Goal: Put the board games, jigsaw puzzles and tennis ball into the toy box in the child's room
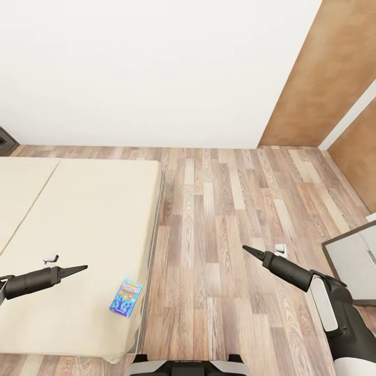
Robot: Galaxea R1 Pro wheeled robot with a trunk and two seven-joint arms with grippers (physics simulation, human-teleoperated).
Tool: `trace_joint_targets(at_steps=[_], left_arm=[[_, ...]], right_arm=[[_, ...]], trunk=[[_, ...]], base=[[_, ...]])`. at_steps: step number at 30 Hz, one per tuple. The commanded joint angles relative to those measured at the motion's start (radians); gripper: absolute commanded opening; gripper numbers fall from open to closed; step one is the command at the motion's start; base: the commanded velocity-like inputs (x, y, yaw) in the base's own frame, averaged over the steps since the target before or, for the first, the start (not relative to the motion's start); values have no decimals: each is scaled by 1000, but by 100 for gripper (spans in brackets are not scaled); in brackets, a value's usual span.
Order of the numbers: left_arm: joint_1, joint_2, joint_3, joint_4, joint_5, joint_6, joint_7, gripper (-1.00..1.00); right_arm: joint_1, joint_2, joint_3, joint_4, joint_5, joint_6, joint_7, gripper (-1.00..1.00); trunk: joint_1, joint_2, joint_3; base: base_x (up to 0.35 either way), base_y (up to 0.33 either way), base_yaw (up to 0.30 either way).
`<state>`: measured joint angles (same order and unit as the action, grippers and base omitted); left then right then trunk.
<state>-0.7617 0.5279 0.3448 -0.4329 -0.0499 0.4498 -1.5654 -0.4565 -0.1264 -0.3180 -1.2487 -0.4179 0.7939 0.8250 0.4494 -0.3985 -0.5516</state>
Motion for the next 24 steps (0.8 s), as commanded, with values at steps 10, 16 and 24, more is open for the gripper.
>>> trace_joint_targets(at_steps=[10,16,24], left_arm=[[-1,1,3,0,-4,10,-5,100],[-1,2,3,0,-5,10,-5,100],[-1,3,3,0,-5,10,-5,100]], right_arm=[[-1,0,-1,3,-1,-2,2,100],[-1,0,-1,5,-2,-37,3,100],[-1,-1,0,6,-3,-52,3,100]], trunk=[[1,-2,15],[1,-2,25],[1,-2,39]], base=[[0,0,0],[0,0,0],[0,0,0]])
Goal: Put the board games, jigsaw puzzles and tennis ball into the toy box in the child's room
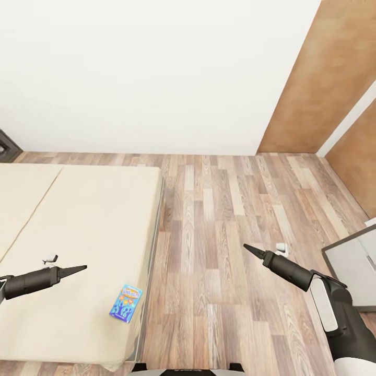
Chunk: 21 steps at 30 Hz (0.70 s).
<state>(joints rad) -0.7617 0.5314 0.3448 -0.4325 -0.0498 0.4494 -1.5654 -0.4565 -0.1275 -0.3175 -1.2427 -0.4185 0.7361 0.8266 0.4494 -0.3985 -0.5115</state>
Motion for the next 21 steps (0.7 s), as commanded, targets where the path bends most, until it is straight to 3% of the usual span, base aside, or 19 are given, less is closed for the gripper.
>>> trace_joint_targets(at_steps=[1,21], left_arm=[[-1,-1,3,0,-5,11,-5,100],[-1,0,3,0,-5,11,-5,100]], right_arm=[[-1,0,-1,0,-3,5,2,100],[-1,1,0,0,0,0,1,100]], trunk=[[1,-2,0],[1,-2,34]], base=[[0,0,0],[0,0,0]])
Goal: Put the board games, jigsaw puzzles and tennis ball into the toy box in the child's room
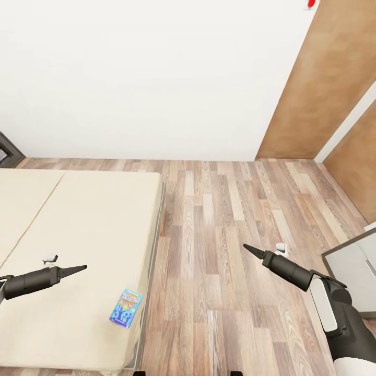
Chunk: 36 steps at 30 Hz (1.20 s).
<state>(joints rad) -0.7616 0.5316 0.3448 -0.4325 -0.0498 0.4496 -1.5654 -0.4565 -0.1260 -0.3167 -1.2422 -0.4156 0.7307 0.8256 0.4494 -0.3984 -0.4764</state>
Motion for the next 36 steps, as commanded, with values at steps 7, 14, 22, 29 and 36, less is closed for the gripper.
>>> trace_joint_targets(at_steps=[7,14,22,29,36], left_arm=[[-1,-1,3,0,-5,11,-5,100],[-1,0,3,0,-5,10,-5,100],[-1,-2,3,0,-5,11,-5,100],[-1,-2,3,0,-5,11,-5,100],[-1,-2,3,0,-5,12,-5,100]], right_arm=[[-1,0,-1,0,-3,6,2,100],[-1,1,-1,0,-1,6,1,100],[-1,0,-1,1,-2,6,1,100],[-1,2,-1,1,1,5,1,100],[-1,4,-1,1,2,4,1,100]], trunk=[[1,-2,10],[1,-2,22],[1,-2,35],[1,-2,47],[1,-2,59]], base=[[0,0,0],[0,0,0],[0,0,0],[0,0,0],[0,0,0]])
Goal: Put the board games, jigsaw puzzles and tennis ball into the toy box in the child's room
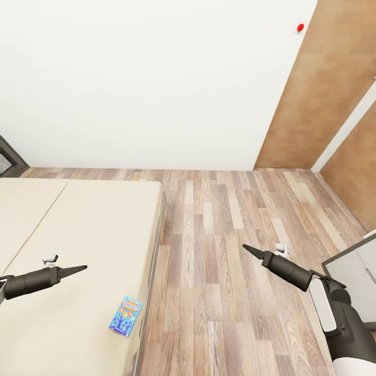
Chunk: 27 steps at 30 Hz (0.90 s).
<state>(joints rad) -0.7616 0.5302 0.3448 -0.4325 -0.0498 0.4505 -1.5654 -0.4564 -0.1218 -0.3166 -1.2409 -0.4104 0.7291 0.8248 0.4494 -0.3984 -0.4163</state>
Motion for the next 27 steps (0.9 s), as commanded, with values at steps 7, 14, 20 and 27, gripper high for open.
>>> trace_joint_targets(at_steps=[7,14,20,27], left_arm=[[-1,-2,3,0,-5,11,-5,100],[-1,-1,3,0,-6,11,-5,100],[-1,-1,3,1,-6,12,-5,100],[-1,-4,3,1,-6,13,-5,100]], right_arm=[[-1,-2,-1,0,-3,6,2,100],[-1,0,-1,0,-1,5,1,100],[-1,1,-1,1,-1,4,1,100],[-1,0,-1,1,-1,1,1,100]], trunk=[[1,-2,10],[1,-2,22],[1,-2,32],[1,-2,44]], base=[[0,0,0],[0,0,0],[0,0,0],[0,0,0]])
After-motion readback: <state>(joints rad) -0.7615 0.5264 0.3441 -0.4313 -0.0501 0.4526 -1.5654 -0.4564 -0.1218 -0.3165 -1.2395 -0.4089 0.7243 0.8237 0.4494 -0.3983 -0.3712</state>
